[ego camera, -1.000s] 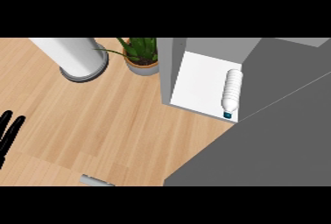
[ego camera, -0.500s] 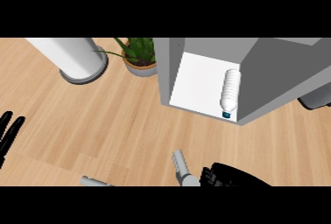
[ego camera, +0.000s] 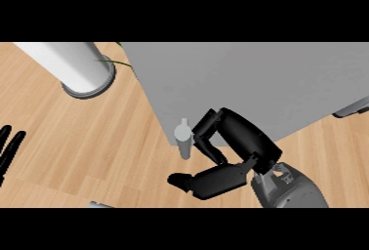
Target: Pick up the bottled water, place it into the cabinet and close the cabinet
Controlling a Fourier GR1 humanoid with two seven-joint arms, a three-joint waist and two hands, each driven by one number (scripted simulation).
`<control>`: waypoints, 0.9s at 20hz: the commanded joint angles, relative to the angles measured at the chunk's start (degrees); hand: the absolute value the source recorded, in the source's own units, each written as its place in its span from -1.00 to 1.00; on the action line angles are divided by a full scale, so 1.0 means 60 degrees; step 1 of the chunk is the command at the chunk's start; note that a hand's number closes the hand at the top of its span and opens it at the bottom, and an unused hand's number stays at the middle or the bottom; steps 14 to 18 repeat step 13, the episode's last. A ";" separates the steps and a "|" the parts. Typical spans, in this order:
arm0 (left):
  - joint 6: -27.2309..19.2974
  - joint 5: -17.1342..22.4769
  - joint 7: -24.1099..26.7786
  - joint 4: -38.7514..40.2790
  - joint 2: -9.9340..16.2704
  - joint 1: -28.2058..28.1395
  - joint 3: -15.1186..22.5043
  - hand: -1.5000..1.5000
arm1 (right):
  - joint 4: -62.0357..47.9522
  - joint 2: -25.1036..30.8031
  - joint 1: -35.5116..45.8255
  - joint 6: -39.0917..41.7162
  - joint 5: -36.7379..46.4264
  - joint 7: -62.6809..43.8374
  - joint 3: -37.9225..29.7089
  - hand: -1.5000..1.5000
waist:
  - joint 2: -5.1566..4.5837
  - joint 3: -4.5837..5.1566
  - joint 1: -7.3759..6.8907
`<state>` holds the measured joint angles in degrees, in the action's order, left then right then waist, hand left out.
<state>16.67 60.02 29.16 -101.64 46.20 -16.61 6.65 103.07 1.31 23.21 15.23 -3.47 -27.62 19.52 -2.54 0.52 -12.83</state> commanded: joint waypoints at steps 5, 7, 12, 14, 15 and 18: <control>0.0189 0.0086 0.0034 0.0176 -0.0076 -0.0045 -0.0057 -1.00 | -0.3134 -0.0214 0.3178 -0.2786 -0.0126 0.0135 -0.1339 1.00 | -0.0032 -0.0042 0.0050; 0.0056 0.0060 -0.0007 0.0067 -0.0019 -0.0022 -0.0128 -1.00 | -0.3567 -0.0217 0.3660 -0.3284 -0.0444 -0.0049 -0.1636 -1.00 | 0.0016 -0.0064 0.0140; 0.0213 0.0076 0.0042 0.0206 -0.0045 -0.0052 -0.0185 -1.00 | -0.4199 -0.0218 0.4117 -0.4078 -0.0971 -0.0018 -0.1460 -1.00 | -0.0018 -0.0059 0.0090; 0.0225 0.0061 0.0046 0.0265 -0.0073 -0.0146 -0.0168 -1.00 | -0.4281 -0.0217 0.4338 -0.4106 -0.0975 -0.0017 -0.1534 -1.00 | 0.0030 -0.0059 0.0231; 0.0225 0.0061 0.0046 0.0265 -0.0073 -0.0146 -0.0168 -1.00 | -0.4281 -0.0217 0.4338 -0.4106 -0.0975 -0.0017 -0.1534 -1.00 | 0.0030 -0.0059 0.0231; 0.0225 0.0061 0.0046 0.0265 -0.0073 -0.0146 -0.0168 -1.00 | -0.4281 -0.0217 0.4338 -0.4106 -0.0975 -0.0017 -0.1534 -1.00 | 0.0030 -0.0059 0.0231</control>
